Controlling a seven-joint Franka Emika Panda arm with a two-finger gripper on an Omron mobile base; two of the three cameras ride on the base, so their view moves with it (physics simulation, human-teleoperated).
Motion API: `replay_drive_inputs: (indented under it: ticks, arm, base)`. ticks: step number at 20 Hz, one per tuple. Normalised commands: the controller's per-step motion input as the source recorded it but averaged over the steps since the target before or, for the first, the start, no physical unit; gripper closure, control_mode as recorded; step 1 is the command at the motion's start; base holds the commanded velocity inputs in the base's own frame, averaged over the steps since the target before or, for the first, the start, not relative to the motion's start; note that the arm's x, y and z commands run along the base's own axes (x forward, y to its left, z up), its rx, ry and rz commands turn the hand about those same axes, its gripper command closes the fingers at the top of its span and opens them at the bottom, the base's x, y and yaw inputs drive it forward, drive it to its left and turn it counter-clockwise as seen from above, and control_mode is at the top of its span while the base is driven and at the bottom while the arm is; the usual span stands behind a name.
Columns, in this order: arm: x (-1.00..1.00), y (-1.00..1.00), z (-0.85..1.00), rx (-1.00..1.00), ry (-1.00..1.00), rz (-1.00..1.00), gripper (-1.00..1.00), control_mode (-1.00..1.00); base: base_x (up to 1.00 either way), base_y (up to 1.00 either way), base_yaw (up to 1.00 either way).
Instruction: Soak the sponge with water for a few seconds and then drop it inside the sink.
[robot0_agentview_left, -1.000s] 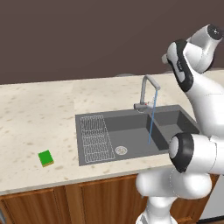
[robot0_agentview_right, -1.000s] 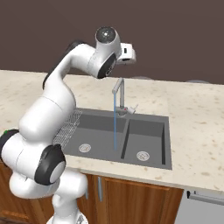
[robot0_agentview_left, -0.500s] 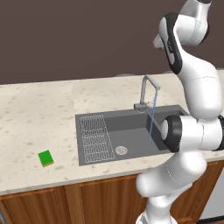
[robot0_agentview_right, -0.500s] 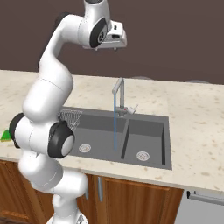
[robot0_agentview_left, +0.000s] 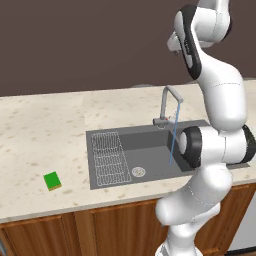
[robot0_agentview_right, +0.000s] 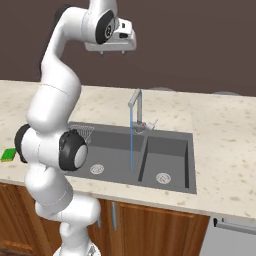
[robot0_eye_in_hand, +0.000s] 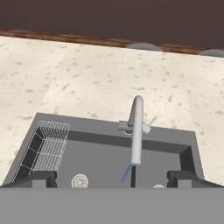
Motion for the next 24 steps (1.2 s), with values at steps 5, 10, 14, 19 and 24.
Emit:
replay_drive_inputs:
  ticks: [5,10,14,19,24]
  arm:
    - [0.07,0.99,-0.32,-0.05,0.09,-0.03,-1.00,-1.00]
    - [0.00,0.98,-0.18,-0.03,0.15,0.00,-1.00,-1.00]
    - [0.00,0.92,-0.20,0.00,0.10,0.00,-1.00,-1.00]
    - [0.20,0.99,-0.13,0.00,0.08,-0.02,-1.00,-1.00]
    - [0.37,0.78,0.00,0.00,0.00,-0.05,-1.00,-1.00]
  base:
    - [0.00,0.00,0.00]
    - [0.00,0.00,0.00]
    - [0.00,0.00,0.00]
    - [0.00,0.00,0.00]
    - [0.00,0.00,0.00]
